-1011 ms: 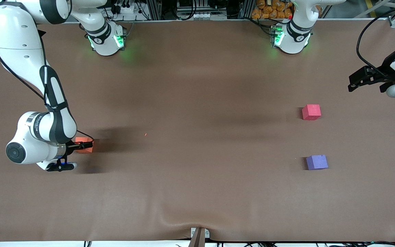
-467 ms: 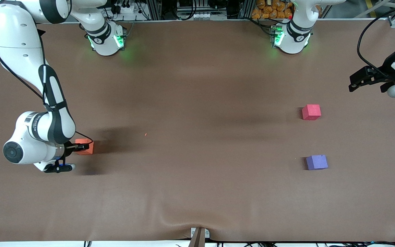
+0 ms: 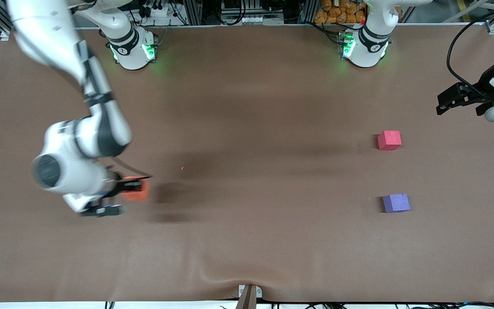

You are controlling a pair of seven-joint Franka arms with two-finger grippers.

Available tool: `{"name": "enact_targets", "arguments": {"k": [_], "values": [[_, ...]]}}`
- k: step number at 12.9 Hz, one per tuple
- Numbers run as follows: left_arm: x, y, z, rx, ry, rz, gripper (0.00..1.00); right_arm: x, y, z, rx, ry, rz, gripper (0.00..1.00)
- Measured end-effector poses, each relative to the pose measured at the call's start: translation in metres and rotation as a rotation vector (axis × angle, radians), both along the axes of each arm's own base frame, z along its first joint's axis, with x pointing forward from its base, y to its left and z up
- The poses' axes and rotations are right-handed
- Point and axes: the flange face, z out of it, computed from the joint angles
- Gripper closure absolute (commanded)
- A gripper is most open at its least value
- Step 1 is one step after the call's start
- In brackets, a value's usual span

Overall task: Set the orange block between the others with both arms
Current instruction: 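Carry the orange cube toward mid-table while the left gripper reaches over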

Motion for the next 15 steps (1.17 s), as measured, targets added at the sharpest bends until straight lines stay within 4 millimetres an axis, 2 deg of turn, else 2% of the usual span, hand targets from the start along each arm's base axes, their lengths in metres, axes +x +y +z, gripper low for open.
{"name": "enact_targets", "arguments": {"k": [2, 3, 5, 8, 10, 11, 13, 14, 15], "values": [[0.000, -0.001, 0.000, 0.000, 0.000, -0.002, 0.00, -0.037, 0.096, -0.001, 0.021, 0.025, -0.055, 0.55], [0.000, -0.001, 0.000, 0.000, 0.000, -0.002, 0.00, -0.053, 0.130, -0.005, 0.041, 0.036, -0.053, 0.55], [0.000, -0.003, 0.000, 0.000, 0.001, -0.005, 0.00, -0.076, 0.176, -0.018, 0.085, 0.049, -0.034, 0.52], [0.003, -0.006, -0.005, 0.000, 0.008, -0.011, 0.00, -0.103, 0.228, -0.050, 0.114, 0.028, 0.008, 0.37], [0.007, -0.008, -0.013, 0.001, 0.021, -0.015, 0.00, -0.118, 0.254, -0.076, 0.135, 0.028, 0.015, 0.26], [0.009, -0.010, -0.018, 0.001, 0.031, -0.018, 0.00, -0.123, 0.263, -0.085, 0.150, 0.024, 0.010, 0.21], [0.016, -0.019, -0.033, 0.002, 0.054, -0.033, 0.00, -0.131, 0.279, -0.094, 0.171, 0.007, 0.012, 0.04], [0.020, -0.025, -0.041, 0.003, 0.062, -0.043, 0.00, -0.132, 0.285, -0.094, 0.179, -0.008, 0.015, 0.00], [0.024, -0.030, -0.049, 0.003, 0.070, -0.050, 0.00, -0.133, 0.288, -0.094, 0.184, -0.016, 0.016, 0.00]]}}
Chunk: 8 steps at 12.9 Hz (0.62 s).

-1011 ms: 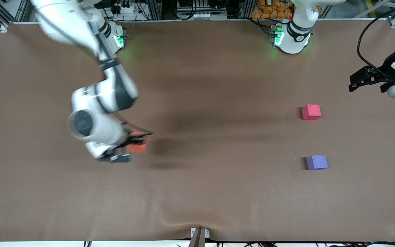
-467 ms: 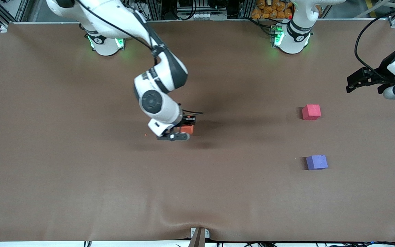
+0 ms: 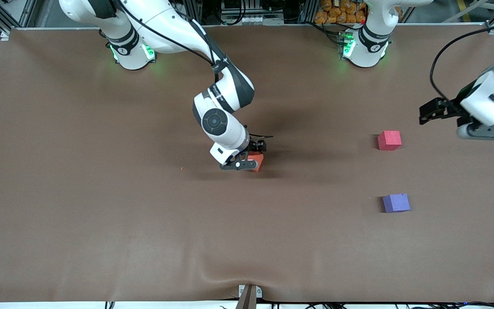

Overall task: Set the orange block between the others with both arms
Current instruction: 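Carry the orange cube toward mid-table while the left gripper reaches over, then grasp the orange cube with the left gripper while the right gripper releases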

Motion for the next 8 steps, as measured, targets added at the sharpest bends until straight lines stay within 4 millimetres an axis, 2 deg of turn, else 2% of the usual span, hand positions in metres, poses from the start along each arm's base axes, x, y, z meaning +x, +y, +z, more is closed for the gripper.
{"name": "enact_targets", "arguments": {"k": [2, 4, 6, 7, 8], "values": [[0.007, -0.012, -0.016, 0.001, 0.020, -0.019, 0.00, 0.006, -0.002, 0.004, 0.004, -0.012, -0.009, 0.00], [0.012, -0.037, -0.034, 0.004, 0.035, -0.023, 0.00, 0.023, -0.012, 0.020, 0.020, -0.037, -0.035, 0.00], [0.013, -0.087, -0.058, 0.018, 0.056, -0.004, 0.00, 0.043, -0.036, 0.061, 0.029, -0.013, -0.056, 0.00], [0.012, -0.118, -0.073, 0.026, 0.058, 0.011, 0.00, 0.053, -0.059, 0.090, 0.026, 0.021, -0.067, 0.00], [0.010, -0.151, -0.090, 0.033, 0.053, 0.032, 0.00, 0.067, -0.095, 0.125, 0.018, 0.057, -0.086, 0.00]]}}
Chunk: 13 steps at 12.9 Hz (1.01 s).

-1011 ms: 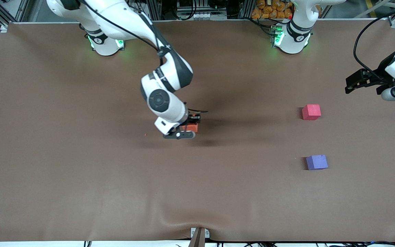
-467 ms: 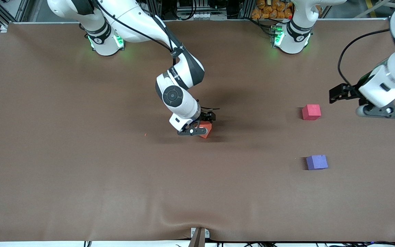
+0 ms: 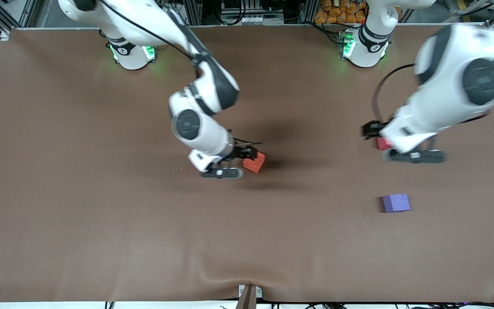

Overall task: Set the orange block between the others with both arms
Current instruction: 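Grasp the orange cube with the left gripper while the right gripper releases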

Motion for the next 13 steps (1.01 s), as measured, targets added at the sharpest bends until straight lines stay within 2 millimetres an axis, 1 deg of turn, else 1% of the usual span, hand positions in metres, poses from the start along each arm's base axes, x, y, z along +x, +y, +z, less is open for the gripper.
{"name": "enact_targets", "arguments": {"k": [1, 2, 3, 4, 5, 6, 7, 8, 9, 10, 11, 12, 13], "values": [[-0.002, -0.031, -0.017, 0.006, -0.009, 0.026, 0.00, 0.013, -0.045, 0.039, -0.017, 0.028, -0.019, 0.00], [-0.004, -0.059, -0.033, 0.011, -0.017, 0.058, 0.00, 0.021, -0.095, 0.078, -0.040, 0.048, -0.041, 0.00], [-0.006, -0.086, -0.047, 0.017, -0.024, 0.098, 0.00, 0.023, -0.144, 0.117, -0.067, 0.059, -0.066, 0.00], [-0.008, -0.113, -0.060, 0.025, -0.028, 0.153, 0.00, 0.020, -0.191, 0.151, -0.096, 0.062, -0.082, 0.00], [-0.010, -0.142, -0.073, 0.035, -0.034, 0.224, 0.00, 0.013, -0.233, 0.180, -0.121, 0.054, -0.074, 0.00], [-0.013, -0.172, -0.088, 0.040, -0.047, 0.308, 0.00, 0.004, -0.269, 0.205, -0.142, 0.038, -0.039, 0.00], [-0.017, -0.203, -0.106, 0.034, -0.068, 0.395, 0.00, -0.006, -0.302, 0.226, -0.155, 0.023, 0.008, 0.00], [-0.022, -0.231, -0.126, 0.020, -0.090, 0.472, 0.00, -0.015, -0.331, 0.243, -0.155, 0.010, 0.047, 0.00], [-0.029, -0.255, -0.147, 0.005, -0.106, 0.534, 0.00, -0.023, -0.359, 0.256, -0.151, -0.004, 0.073, 0.00], [-0.034, -0.271, -0.165, -0.002, -0.113, 0.584, 0.00, -0.030, -0.383, 0.266, -0.162, -0.015, 0.091, 0.00], [-0.040, -0.282, -0.179, 0.002, -0.113, 0.636, 0.00, -0.036, -0.403, 0.272, -0.193, -0.016, 0.116, 0.00], [-0.043, -0.287, -0.189, 0.015, -0.108, 0.693, 0.00, -0.041, -0.415, 0.276, -0.225, -0.013, 0.149, 0.00], [-0.046, -0.290, -0.198, 0.031, -0.103, 0.747, 0.00, -0.043, -0.420, 0.278, -0.245, -0.012, 0.175, 0.00]]}}
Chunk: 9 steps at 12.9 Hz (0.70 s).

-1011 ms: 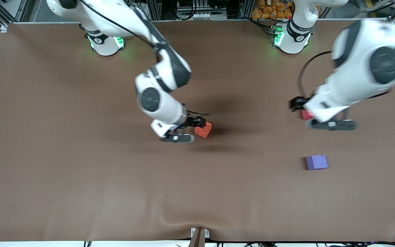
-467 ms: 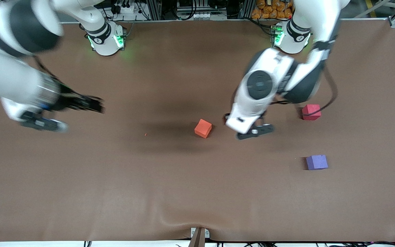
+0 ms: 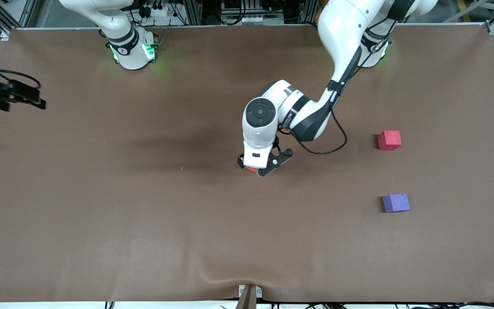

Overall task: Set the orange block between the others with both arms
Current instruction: 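Grasp the orange cube with the left gripper while the right gripper releases, then carry the orange cube with the left gripper toward the pink cube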

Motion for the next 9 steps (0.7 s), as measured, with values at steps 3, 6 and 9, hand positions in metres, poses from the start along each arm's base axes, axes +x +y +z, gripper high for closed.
{"name": "enact_targets", "arguments": {"k": [3, 6, 9], "values": [[-0.010, -0.007, -0.024, 0.031, 0.023, 0.144, 0.00, -0.001, 0.004, 0.000, -0.016, 0.006, 0.028, 0.00], [-0.018, -0.016, -0.048, 0.043, 0.026, 0.264, 0.00, -0.002, 0.006, 0.000, -0.018, 0.010, 0.033, 0.00], [-0.016, -0.018, -0.061, 0.026, 0.009, 0.319, 0.00, -0.002, 0.000, -0.001, -0.016, 0.012, 0.029, 0.00]]}}
